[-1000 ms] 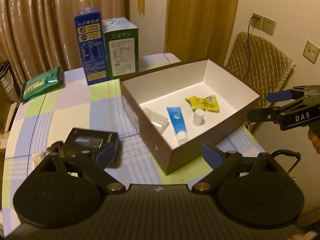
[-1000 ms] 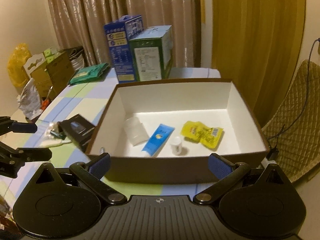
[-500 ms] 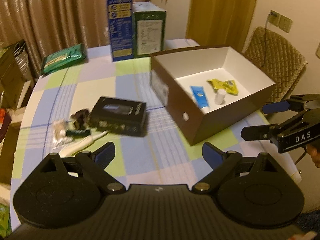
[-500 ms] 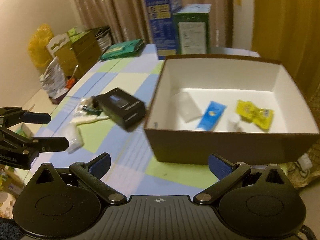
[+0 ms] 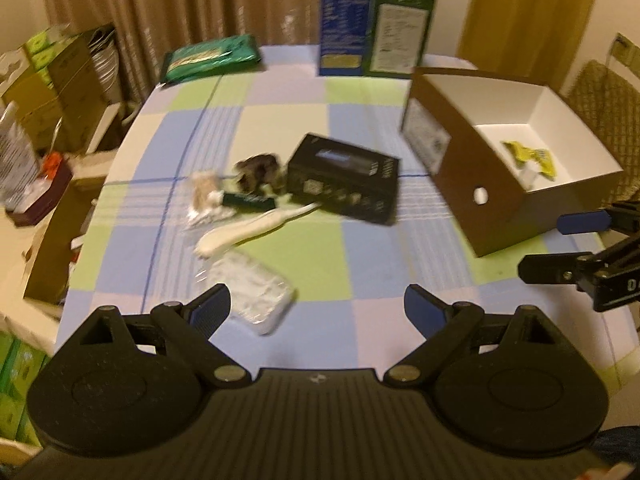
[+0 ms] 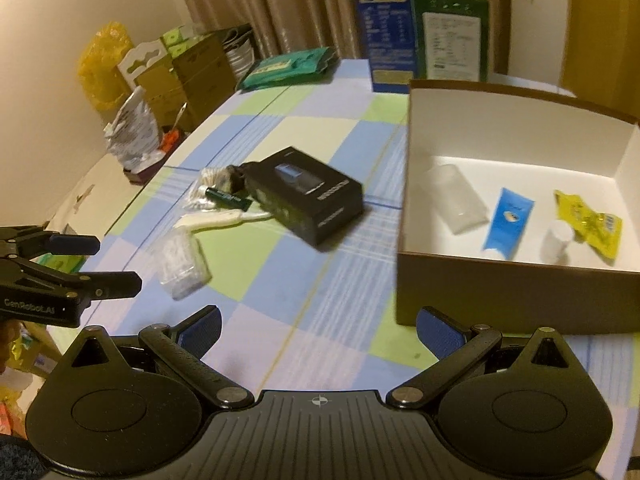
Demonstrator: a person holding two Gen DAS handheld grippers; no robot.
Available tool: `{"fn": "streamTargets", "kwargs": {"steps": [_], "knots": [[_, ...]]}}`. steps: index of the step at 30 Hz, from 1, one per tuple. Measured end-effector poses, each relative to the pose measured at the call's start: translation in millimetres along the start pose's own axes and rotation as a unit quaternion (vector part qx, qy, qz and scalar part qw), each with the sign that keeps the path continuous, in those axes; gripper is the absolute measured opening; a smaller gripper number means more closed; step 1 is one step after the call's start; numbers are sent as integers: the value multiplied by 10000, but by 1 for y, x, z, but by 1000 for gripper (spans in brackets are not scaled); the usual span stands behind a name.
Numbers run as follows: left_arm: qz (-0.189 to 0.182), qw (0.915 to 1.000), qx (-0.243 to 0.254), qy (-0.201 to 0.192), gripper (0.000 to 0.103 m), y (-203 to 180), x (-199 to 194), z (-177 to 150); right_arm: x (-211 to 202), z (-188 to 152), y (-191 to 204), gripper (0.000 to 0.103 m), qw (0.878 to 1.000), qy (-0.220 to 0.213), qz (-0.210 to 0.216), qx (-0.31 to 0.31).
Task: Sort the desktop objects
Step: 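Withdraw both open tools from the box back over the table, then close the left tool on the clear floss-pick box while the right tool grasps the black shaver box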
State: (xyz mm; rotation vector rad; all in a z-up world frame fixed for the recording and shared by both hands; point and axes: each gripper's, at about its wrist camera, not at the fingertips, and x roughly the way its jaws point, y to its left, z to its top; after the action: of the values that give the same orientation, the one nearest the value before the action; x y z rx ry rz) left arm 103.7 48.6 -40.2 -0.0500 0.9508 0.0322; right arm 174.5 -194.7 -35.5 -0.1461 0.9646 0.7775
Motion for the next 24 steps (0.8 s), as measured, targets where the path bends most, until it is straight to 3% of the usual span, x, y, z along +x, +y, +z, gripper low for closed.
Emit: {"fn": "streamTargets", "kwargs": {"steps": [8,11,14,17,24], "knots": [[160,9992,-276,225,92,29,17,-7,30,-2,21,100,9998,146,-12,-160],[215,9986,-351,330,92,36,26,-9,44,-3,25,67,9995,249,43,-176],[179,9976,-498,445,92,43,36,-11,58,-3,26,42,9994,320,31,-83],[127,9966,-619,528,92,48,45,-11,68,-1,26,31,9995,324,14,14],[96,9941,-834,691,92,55,70,-5,78,6,25,30,9992,369,-16,156]]}}
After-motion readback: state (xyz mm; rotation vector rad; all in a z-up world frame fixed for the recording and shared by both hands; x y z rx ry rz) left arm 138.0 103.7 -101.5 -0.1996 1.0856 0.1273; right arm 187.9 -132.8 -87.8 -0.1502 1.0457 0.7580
